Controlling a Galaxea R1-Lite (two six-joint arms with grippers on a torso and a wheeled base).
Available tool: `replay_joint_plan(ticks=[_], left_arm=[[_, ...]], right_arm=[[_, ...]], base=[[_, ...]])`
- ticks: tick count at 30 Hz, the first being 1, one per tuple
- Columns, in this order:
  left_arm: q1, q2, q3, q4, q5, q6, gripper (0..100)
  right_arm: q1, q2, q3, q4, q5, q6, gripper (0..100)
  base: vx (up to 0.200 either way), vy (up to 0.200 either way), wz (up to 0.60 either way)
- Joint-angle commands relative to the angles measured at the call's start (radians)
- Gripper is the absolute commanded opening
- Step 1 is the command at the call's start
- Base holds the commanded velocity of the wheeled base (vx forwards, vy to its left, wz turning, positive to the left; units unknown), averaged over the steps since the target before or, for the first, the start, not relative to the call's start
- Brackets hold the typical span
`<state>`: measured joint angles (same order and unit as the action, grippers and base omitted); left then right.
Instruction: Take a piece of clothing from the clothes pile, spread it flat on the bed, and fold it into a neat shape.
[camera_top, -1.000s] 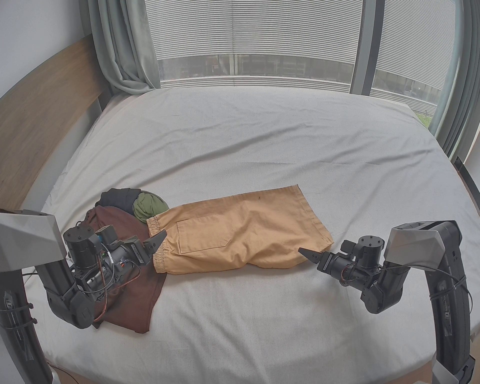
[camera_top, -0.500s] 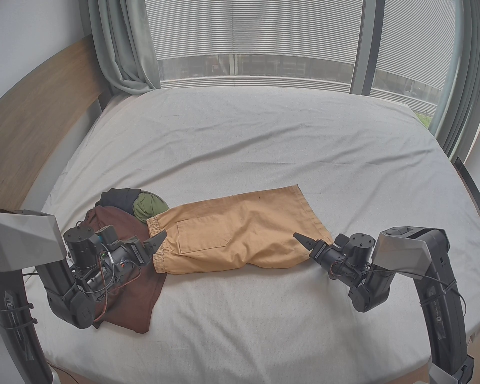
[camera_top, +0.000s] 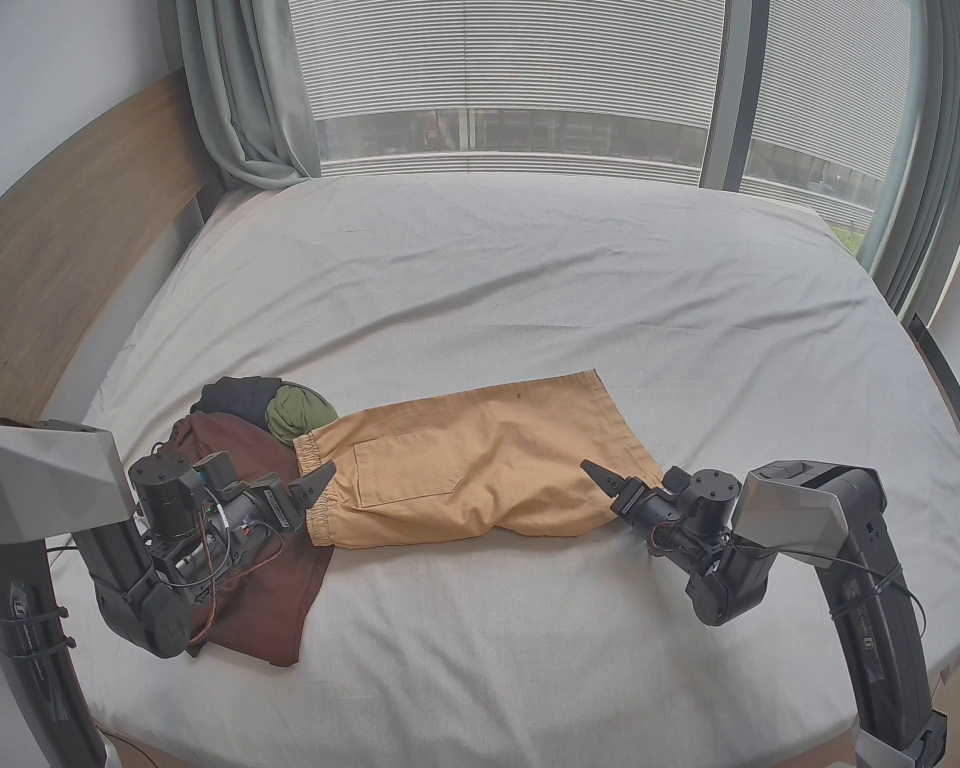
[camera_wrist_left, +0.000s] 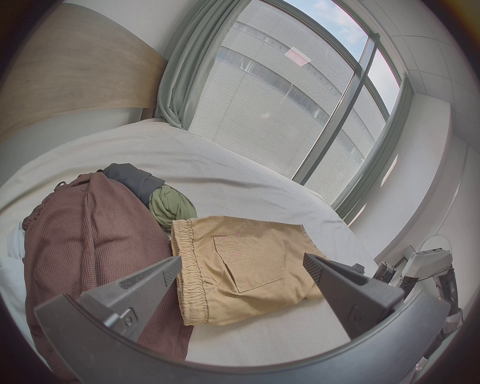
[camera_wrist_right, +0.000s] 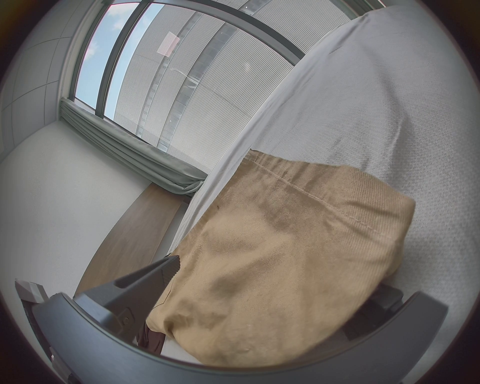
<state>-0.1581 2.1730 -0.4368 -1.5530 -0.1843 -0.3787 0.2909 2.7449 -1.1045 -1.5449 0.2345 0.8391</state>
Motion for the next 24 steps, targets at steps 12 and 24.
replay_joint_plan(ticks=[12,24], left_arm=[[0.003,0.005,0.0,-0.001,-0.001,-0.003,100],[0.02,0.005,-0.008,-0.001,-0.009,-0.035,100]], right_arm=[[0.01,-0.008,0.032,0.002,-0.001,0.001,0],[0.007,-0.179,0.311,0.002,-0.011,-0.045,0]], base=[[0.0,0.0,0.0],[0.0,0.0,0.0]])
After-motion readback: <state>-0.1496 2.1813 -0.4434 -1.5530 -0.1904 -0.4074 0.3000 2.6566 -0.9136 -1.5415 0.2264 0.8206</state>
